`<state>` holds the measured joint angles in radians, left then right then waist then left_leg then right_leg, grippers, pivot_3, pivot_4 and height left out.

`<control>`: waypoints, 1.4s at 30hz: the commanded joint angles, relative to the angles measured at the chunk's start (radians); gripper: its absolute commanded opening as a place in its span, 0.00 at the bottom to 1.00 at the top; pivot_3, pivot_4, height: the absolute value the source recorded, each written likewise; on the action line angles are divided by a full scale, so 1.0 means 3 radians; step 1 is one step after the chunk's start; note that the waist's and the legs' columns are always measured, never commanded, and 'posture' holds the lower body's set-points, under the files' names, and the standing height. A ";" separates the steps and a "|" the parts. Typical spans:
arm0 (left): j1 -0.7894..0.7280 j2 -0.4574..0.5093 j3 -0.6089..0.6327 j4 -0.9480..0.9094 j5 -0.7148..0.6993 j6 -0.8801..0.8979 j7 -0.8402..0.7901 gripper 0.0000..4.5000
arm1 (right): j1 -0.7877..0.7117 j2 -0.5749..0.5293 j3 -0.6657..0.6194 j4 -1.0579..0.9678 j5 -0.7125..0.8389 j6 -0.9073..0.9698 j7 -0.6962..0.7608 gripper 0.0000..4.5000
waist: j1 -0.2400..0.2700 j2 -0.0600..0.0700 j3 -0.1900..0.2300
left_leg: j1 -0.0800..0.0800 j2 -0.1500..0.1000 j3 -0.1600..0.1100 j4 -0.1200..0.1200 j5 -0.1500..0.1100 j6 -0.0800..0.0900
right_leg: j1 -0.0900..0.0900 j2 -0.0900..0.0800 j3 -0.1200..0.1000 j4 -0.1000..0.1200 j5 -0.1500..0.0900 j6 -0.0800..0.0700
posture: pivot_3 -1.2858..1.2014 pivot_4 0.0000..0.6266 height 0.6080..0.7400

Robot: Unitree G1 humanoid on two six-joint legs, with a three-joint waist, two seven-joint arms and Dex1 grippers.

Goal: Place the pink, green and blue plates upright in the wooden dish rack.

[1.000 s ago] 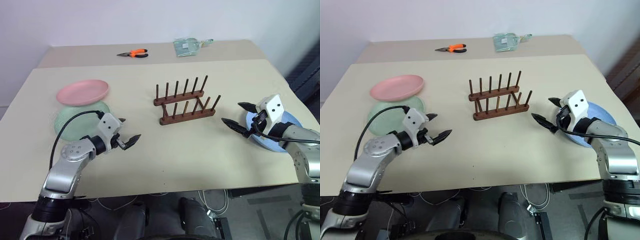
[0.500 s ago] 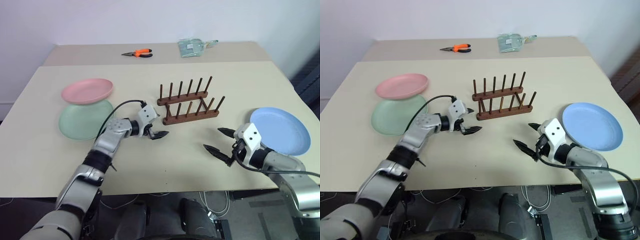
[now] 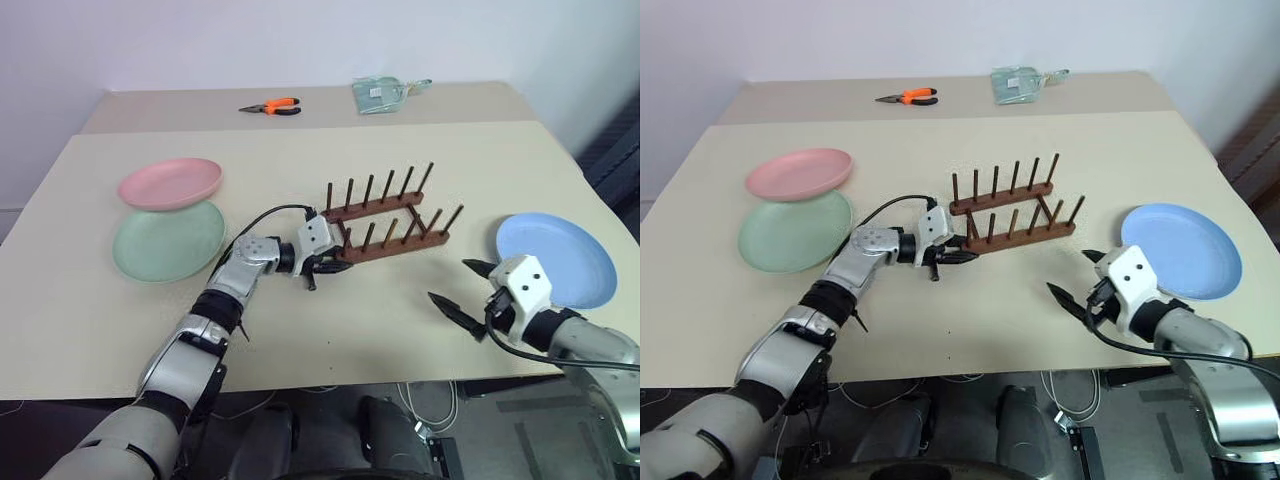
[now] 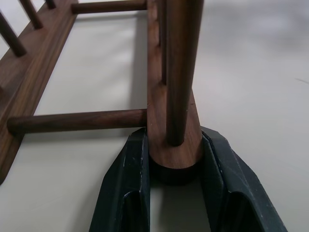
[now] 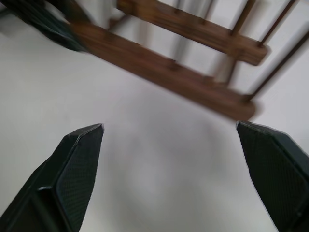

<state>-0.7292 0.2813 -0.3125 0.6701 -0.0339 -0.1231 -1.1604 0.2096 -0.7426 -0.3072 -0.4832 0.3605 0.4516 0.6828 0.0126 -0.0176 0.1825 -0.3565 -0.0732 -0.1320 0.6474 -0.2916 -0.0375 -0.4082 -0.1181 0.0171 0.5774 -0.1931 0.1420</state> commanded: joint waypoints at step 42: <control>0.0773 -0.0021 -0.0035 -0.1353 0.0369 0.1460 0.2084 0.21 | -0.1834 0.0598 0.1322 0.2046 -0.1466 -0.0676 -0.0655 0.00 | -0.0024 0.0001 -0.0028 | 0.0011 0.0000 -0.0004 0.0005 0.0002 -0.0002 | 0.0009 0.0004 0.0002 0.0007 -0.0001 -0.0006 | 0.52 0.24 1.00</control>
<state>-0.5083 0.2502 -0.3554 0.1990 0.0356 0.3080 -0.5725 -0.3207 -0.5681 0.0927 0.1171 -0.0664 0.2676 0.4972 0.0053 -0.0173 0.1741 -0.3531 -0.0732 -0.1332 0.6489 -0.2910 -0.0382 -0.4055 -0.1167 0.0178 0.5797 -0.1933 0.1402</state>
